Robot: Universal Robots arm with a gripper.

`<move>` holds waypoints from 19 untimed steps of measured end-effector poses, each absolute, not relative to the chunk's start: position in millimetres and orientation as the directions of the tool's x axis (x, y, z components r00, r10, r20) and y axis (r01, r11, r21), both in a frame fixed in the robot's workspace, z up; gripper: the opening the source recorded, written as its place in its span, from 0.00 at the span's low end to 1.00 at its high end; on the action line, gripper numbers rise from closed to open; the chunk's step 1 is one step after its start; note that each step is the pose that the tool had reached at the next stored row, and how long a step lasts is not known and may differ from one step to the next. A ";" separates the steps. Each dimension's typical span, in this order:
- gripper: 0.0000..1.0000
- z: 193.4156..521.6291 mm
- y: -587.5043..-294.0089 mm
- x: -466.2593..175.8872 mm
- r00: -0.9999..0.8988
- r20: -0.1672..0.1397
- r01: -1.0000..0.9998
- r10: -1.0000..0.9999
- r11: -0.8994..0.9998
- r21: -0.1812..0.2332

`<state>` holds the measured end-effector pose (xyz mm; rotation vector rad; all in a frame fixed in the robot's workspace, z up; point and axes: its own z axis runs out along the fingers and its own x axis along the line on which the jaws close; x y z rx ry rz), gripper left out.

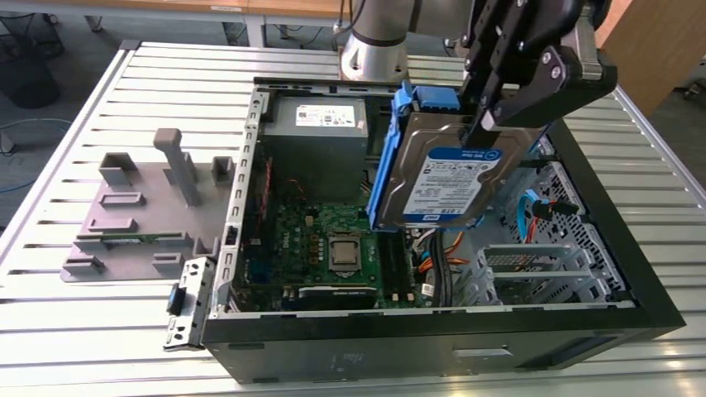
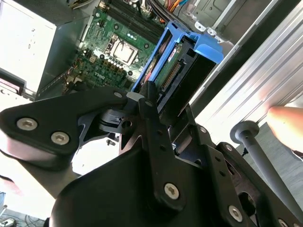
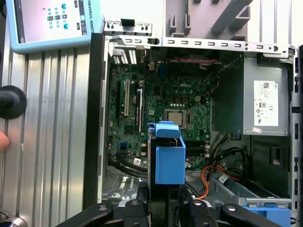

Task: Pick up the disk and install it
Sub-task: 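Pick up the disk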

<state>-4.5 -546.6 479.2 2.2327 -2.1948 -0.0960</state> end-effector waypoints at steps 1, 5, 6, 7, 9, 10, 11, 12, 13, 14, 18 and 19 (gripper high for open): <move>0.35 479.2 -546.6 -2.5 0.016 -0.037 -0.999 -0.999 -0.018 0.050; 0.35 479.4 -546.6 6.0 0.016 -0.037 -0.999 -0.999 -0.018 0.050; 0.35 479.3 -546.6 8.4 0.016 -0.037 -0.999 -0.999 -0.018 0.050; 0.35 479.3 -546.7 11.0 0.016 -0.037 -0.999 -0.999 -0.018 0.050; 0.35 479.3 -546.8 16.3 0.016 -0.037 -0.999 -0.999 -0.018 0.050; 0.35 479.2 -546.9 19.1 0.016 -0.037 -0.999 -0.999 -0.018 0.050; 0.35 479.3 -547.0 21.4 0.016 -0.037 -0.999 -0.999 -0.018 0.050; 0.35 479.3 -547.1 23.6 0.016 -0.037 -0.999 -0.999 -0.018 0.050; 0.35 479.3 -547.1 25.4 0.016 -0.037 -0.999 -0.999 -0.018 0.050; 0.35 479.2 -547.3 26.6 0.016 -0.037 -0.999 -0.999 -0.018 0.050; 0.35 479.2 -550.6 27.7 0.016 -0.037 -0.999 -0.999 -0.018 0.050; 0.35 479.1 -552.2 27.7 0.016 -0.037 -0.999 -0.999 -0.018 0.050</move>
